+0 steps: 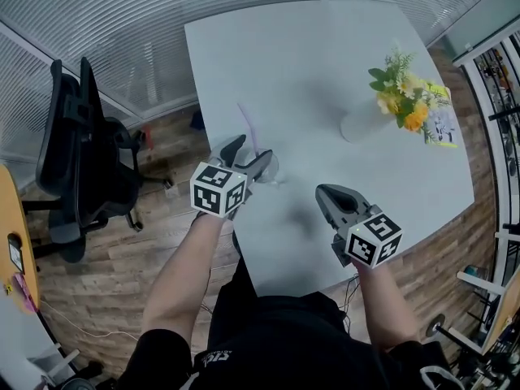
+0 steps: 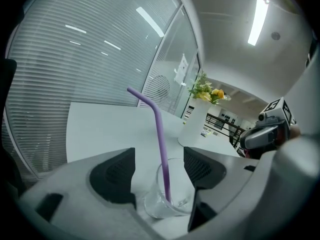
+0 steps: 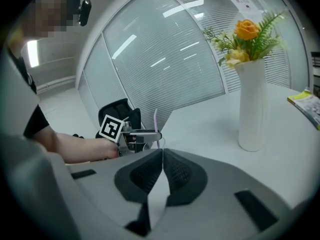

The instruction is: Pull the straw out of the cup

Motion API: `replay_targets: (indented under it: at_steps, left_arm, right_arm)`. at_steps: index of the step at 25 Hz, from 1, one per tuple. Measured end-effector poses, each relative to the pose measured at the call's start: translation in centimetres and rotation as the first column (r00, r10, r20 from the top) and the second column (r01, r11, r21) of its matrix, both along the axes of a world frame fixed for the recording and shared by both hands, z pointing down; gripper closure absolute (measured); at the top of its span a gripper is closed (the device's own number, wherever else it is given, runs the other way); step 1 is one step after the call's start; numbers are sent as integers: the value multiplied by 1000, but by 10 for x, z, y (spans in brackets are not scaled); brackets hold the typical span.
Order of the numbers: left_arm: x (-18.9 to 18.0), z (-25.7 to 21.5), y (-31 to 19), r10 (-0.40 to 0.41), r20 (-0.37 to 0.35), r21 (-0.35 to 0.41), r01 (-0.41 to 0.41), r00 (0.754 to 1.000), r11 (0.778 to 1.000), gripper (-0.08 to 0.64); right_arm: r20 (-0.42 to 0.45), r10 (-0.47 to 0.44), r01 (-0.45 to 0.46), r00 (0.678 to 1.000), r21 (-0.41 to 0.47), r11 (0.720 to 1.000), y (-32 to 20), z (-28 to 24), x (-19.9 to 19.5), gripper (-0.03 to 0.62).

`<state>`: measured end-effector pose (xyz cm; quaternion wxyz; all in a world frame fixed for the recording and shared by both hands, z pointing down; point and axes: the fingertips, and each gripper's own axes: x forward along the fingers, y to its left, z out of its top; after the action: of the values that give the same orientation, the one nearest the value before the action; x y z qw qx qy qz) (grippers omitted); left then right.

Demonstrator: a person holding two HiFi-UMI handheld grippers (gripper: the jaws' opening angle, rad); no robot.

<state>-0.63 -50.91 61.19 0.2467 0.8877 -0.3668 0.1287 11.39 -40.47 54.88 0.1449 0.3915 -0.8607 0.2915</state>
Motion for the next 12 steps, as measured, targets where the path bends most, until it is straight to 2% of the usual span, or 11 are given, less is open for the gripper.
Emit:
replay_targets:
  at_steps: [4,8,12]
  left_arm:
    - [0,2,0,2,-3,-2,-2,1000,1000,303]
    - [0,3,0,7,23,8,-7,1000,1000,355]
    - [2,-4,1,17,46,41,-19,999,999,454]
  right_arm:
    - [-3,3,-3,1000,-1,1000,1,-1,2,581]
    - [-6,2,-2,1000,-2,1000,3,-2,2,581]
    - [-4,-2,2,1000,1,1000,6,-3,2,581]
